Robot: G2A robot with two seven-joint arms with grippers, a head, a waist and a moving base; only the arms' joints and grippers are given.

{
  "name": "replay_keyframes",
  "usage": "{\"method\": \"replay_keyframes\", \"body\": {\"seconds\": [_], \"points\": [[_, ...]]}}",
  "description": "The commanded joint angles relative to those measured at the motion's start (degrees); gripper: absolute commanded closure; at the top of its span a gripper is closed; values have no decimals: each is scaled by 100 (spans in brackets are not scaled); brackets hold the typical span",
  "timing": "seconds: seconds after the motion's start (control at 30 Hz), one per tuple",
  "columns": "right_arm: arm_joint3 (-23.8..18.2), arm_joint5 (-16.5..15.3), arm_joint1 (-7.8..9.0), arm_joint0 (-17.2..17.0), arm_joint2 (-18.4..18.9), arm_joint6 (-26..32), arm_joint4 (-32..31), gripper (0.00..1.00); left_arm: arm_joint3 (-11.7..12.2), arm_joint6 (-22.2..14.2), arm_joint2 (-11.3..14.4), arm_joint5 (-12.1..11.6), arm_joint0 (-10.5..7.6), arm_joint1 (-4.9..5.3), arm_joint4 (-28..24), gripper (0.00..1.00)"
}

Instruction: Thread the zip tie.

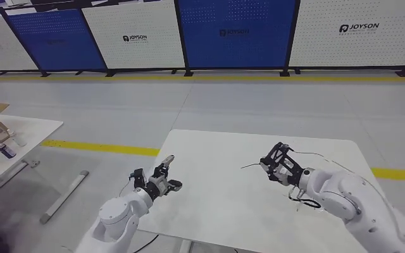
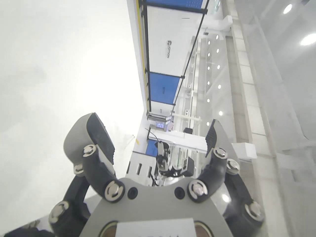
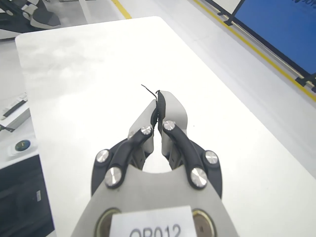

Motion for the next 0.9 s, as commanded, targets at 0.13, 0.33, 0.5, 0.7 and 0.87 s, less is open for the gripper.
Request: {"method": "replay_keyframes", "body": {"seconds": [0.13,0.33,0.5,0.7,0.87], "points": [[3,0,1,1,6,11,8,100,-30,133,80,-1,-29,62,-108,0],[3,0,1,1,6,11,8,100,-30,133,80,-1,-29,62,-108,0],[-26,0,4,-3,20,-238,-531,100,-30,133,80,-1,-29,62,-108,0],[33,0,29,207,-430,-903,-1498,100,-30,133,80,-1,-29,62,-108,0],[113,0,22,336,-676,-1284,-1161,100,-30,133,80,-1,-29,62,-108,0]]}}
